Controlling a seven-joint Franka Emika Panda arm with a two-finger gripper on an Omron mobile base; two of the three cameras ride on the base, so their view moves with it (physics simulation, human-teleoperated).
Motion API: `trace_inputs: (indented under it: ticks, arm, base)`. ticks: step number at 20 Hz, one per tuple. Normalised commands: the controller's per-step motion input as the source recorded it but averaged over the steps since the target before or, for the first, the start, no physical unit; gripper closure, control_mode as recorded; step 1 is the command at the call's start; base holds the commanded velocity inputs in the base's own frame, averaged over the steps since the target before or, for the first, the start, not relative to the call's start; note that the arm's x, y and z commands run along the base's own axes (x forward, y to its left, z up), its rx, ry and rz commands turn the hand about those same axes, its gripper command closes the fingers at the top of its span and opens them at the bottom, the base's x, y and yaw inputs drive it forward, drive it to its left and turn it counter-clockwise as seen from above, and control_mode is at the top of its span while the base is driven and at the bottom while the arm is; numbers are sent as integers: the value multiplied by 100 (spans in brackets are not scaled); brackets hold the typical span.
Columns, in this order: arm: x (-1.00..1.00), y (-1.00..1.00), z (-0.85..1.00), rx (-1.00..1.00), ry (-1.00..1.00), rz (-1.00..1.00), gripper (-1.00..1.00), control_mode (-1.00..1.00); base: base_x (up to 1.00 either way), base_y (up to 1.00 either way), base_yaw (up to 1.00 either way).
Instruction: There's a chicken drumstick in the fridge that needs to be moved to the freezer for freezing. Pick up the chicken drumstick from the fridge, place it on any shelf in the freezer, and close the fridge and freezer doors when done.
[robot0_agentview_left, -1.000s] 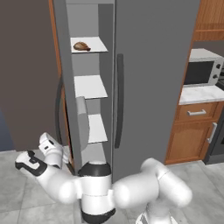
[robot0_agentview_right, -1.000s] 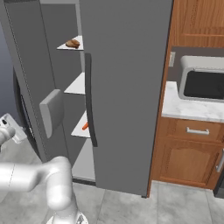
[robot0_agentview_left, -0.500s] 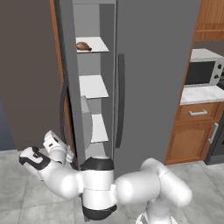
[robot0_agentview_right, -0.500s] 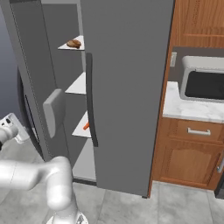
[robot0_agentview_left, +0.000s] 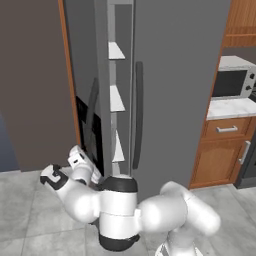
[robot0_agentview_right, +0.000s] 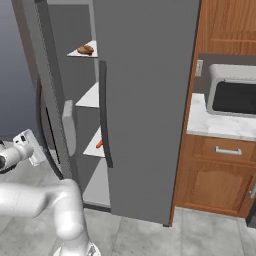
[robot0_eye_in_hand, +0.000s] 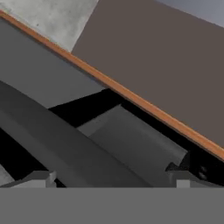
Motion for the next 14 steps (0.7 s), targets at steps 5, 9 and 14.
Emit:
trace_inputs:
  ticks: [5,9,14]
  arm:
    - [75,-100,0,0,0,-17,-100,-100]
    - [91,-99,0,0,0,-18,-100,-100]
    - [87,-100,0,0,0,-16,-100,-100]
  base:
    - [0,0,0]
    - [0,0,0]
    - [0,0,0]
